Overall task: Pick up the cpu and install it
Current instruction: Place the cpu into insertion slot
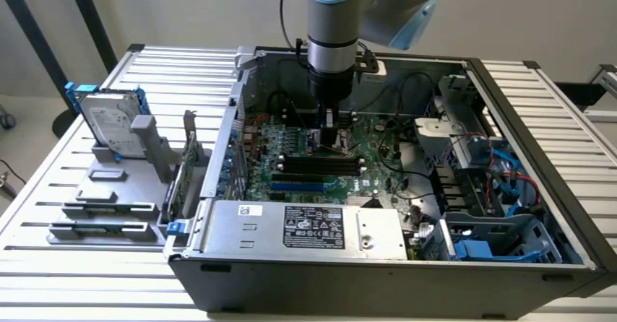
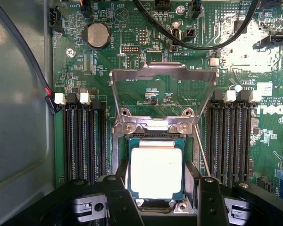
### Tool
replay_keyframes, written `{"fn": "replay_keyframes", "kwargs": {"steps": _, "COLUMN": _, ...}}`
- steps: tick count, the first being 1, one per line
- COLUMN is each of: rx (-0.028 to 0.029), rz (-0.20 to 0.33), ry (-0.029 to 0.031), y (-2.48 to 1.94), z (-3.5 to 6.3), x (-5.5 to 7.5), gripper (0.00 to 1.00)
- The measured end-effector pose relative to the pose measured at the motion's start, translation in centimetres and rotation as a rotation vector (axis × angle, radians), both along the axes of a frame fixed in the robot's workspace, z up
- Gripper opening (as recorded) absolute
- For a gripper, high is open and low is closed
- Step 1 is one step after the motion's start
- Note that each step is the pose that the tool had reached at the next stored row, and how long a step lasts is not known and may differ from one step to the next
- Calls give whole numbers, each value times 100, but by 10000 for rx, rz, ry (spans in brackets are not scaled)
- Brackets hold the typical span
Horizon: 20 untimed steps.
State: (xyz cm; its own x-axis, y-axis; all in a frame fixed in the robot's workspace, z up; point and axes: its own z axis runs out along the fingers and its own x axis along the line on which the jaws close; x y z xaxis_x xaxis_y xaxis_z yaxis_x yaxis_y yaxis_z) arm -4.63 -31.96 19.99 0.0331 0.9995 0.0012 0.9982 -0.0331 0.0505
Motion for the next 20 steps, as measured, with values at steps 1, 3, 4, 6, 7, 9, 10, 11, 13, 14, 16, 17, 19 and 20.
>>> {"fn": "replay_keyframes", "kwargs": {"steps": 1, "rx": -9, "rz": 0, "ry": 0, "y": 7, "z": -1, "x": 0, "gripper": 55}}
{"fn": "replay_keyframes", "kwargs": {"steps": 3, "rx": -29, "rz": 0, "ry": 0, "y": 20, "z": -4, "x": 0, "gripper": 55}}
{"fn": "replay_keyframes", "kwargs": {"steps": 4, "rx": -39, "rz": 1, "ry": 0, "y": 24, "z": -6, "x": 0, "gripper": 55}}
{"fn": "replay_keyframes", "kwargs": {"steps": 6, "rx": -76, "rz": 0, "ry": 0, "y": 29, "z": -9, "x": 0, "gripper": 55}}
{"fn": "replay_keyframes", "kwargs": {"steps": 7, "rx": -95, "rz": 1, "ry": -1, "y": 30, "z": -11, "x": 0, "gripper": 55}}
{"fn": "replay_keyframes", "kwargs": {"steps": 9, "rx": -141, "rz": 0, "ry": 0, "y": 32, "z": -13, "x": 0, "gripper": 55}}
{"fn": "replay_keyframes", "kwargs": {"steps": 10, "rx": -162, "rz": 1, "ry": 0, "y": 33, "z": -14, "x": 0, "gripper": 55}}
{"fn": "replay_keyframes", "kwargs": {"steps": 11, "rx": -179, "rz": 2, "ry": 0, "y": 33, "z": -15, "x": 1, "gripper": 55}}
{"fn": "replay_keyframes", "kwargs": {"steps": 13, "rx": -203, "rz": 1, "ry": 2, "y": 33, "z": -17, "x": 0, "gripper": 55}}
{"fn": "replay_keyframes", "kwargs": {"steps": 14, "rx": -210, "rz": 1, "ry": 1, "y": 33, "z": -19, "x": 0, "gripper": 55}}
{"fn": "replay_keyframes", "kwargs": {"steps": 16, "rx": -222, "rz": 1, "ry": 1, "y": 34, "z": -22, "x": 0, "gripper": 55}}
{"fn": "replay_keyframes", "kwargs": {"steps": 17, "rx": -226, "rz": 0, "ry": 1, "y": 34, "z": -23, "x": 0, "gripper": 55}}
{"fn": "replay_keyframes", "kwargs": {"steps": 19, "rx": -231, "rz": 1, "ry": 1, "y": 34, "z": -27, "x": 0, "gripper": 55}}
{"fn": "replay_keyframes", "kwargs": {"steps": 20, "rx": -234, "rz": 1, "ry": 1, "y": 34, "z": -29, "x": 0, "gripper": 55}}
